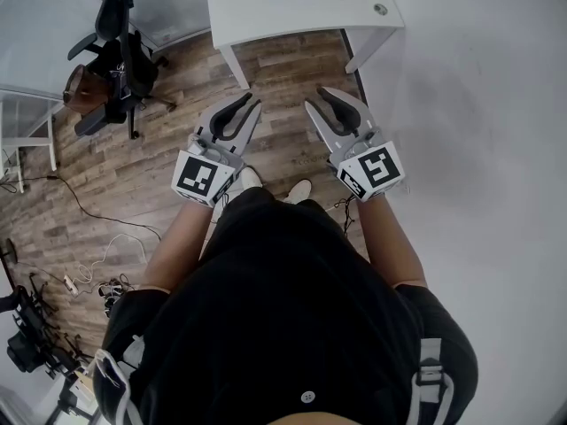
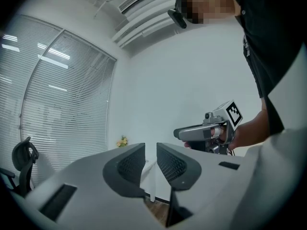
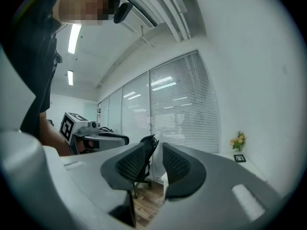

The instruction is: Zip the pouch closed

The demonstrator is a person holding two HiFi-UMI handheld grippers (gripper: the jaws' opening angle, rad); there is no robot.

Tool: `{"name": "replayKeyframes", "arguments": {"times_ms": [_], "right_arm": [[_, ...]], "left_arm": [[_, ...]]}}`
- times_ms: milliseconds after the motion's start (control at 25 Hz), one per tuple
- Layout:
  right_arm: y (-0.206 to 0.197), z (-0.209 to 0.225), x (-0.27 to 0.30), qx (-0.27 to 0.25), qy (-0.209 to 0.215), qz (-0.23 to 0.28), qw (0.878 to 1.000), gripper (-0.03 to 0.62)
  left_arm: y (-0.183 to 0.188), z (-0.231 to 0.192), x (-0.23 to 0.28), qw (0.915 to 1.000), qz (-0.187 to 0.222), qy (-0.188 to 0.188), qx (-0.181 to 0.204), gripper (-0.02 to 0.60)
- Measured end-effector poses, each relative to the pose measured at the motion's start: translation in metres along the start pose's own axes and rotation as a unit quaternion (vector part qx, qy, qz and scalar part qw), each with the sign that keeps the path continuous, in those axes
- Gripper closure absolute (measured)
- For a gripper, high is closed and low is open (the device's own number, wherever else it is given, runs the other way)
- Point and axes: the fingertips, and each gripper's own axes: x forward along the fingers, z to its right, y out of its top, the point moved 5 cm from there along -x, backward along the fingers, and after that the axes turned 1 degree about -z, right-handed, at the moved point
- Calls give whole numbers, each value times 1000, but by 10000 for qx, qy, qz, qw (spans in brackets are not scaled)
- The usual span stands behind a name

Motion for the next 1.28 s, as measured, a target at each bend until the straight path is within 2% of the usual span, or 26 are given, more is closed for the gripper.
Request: {"name": "replayKeyframes", "arguments": {"times_ms": [440,560,1080,1280], "right_arm": [[-5,11,-17,15,187,3,9998,323],[-5,15,-20,-26,234,37,9997,300],[-11,47,-49,-67,360,-19,9993,256],[-16,58,-45,-67,352,-91,9993,256]], "left_arm": [[4,20,12,9999,-6,-106,-22,334],[1,24,17,9999,-4,-129,-51,297],[-3,61,53,9999,-21,-122,-2,287],[-11,53,64,9999,-22,-71,-124,281]]}}
